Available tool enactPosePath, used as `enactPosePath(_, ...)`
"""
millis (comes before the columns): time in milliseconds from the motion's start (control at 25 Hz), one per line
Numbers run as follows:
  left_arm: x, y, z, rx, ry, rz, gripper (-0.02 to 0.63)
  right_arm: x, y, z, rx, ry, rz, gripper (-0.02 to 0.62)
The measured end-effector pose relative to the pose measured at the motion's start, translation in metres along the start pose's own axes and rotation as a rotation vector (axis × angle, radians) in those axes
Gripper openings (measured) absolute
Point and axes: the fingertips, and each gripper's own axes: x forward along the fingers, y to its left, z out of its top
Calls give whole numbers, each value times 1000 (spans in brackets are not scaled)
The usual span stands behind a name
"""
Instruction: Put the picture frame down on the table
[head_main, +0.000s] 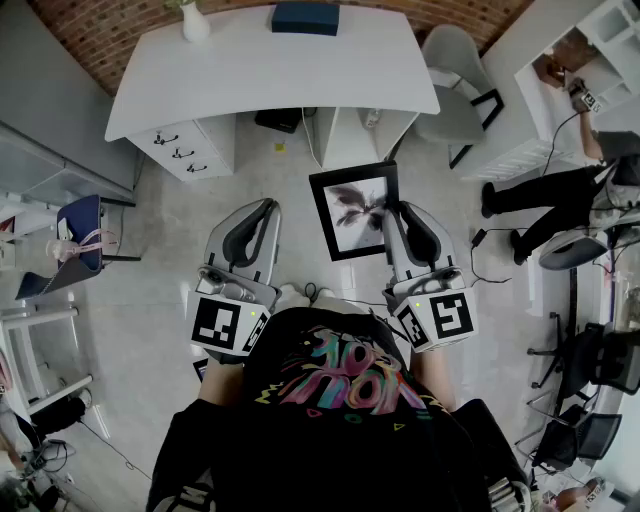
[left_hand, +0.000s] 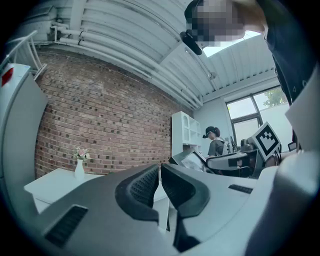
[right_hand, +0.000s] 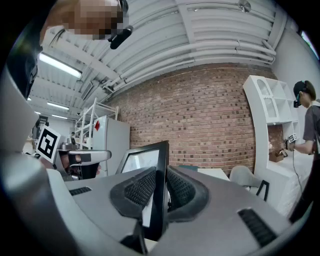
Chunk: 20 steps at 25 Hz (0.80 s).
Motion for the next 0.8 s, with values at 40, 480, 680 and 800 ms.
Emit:
enactPosePath(40,0,0,0,-2,1,0,35,0,0,0,4,-2,0,87)
enactPosePath(480,2,-8,-1,-2,-14,18,35,-4,-7,-5,19,-8,12,87)
enactPosePath(680,5,-36,-4,14,-25,30,35,-27,-23,-11,15,-25,24,87)
enactPosePath(800,10,-51,-4,19,-26,38,35,-37,-35,-13,19,-24,33,87)
